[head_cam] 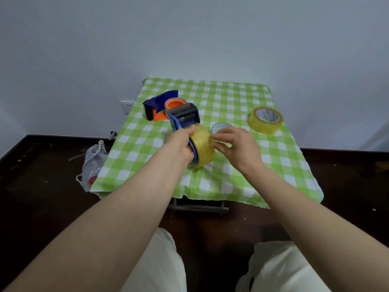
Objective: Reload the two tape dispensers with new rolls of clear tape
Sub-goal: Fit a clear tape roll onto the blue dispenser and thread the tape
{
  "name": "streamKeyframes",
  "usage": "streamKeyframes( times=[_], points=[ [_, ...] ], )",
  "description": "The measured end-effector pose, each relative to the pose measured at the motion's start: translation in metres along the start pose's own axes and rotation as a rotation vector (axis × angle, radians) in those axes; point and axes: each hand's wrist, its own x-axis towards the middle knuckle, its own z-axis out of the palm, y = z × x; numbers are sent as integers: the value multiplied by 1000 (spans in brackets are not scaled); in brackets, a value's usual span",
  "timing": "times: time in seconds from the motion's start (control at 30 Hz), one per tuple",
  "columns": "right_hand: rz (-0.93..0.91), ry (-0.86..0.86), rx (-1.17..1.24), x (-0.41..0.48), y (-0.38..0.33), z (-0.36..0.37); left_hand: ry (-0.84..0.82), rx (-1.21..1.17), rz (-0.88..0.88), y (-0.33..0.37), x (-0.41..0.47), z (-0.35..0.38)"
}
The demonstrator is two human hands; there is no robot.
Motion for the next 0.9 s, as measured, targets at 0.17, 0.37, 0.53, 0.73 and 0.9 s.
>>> streamKeyframes(
  times=[0.17,0.37,0.53,0.73,0.9],
  points=[
    [-202,66,-300,13,4,2,-2,22,5,3,1,1],
    [-335,-19,-623,31,-4,-2,3,47,7,5,7,2],
    [-235,-367,-662,36,-15,-10,52,73,37,5,16,1],
    [-194,-391,-455,25,-15,-6,80,107,44,6,24,-1],
    [-83,-192,-183,13,-6,-4,62,121,44,7,24,-1]
  ],
)
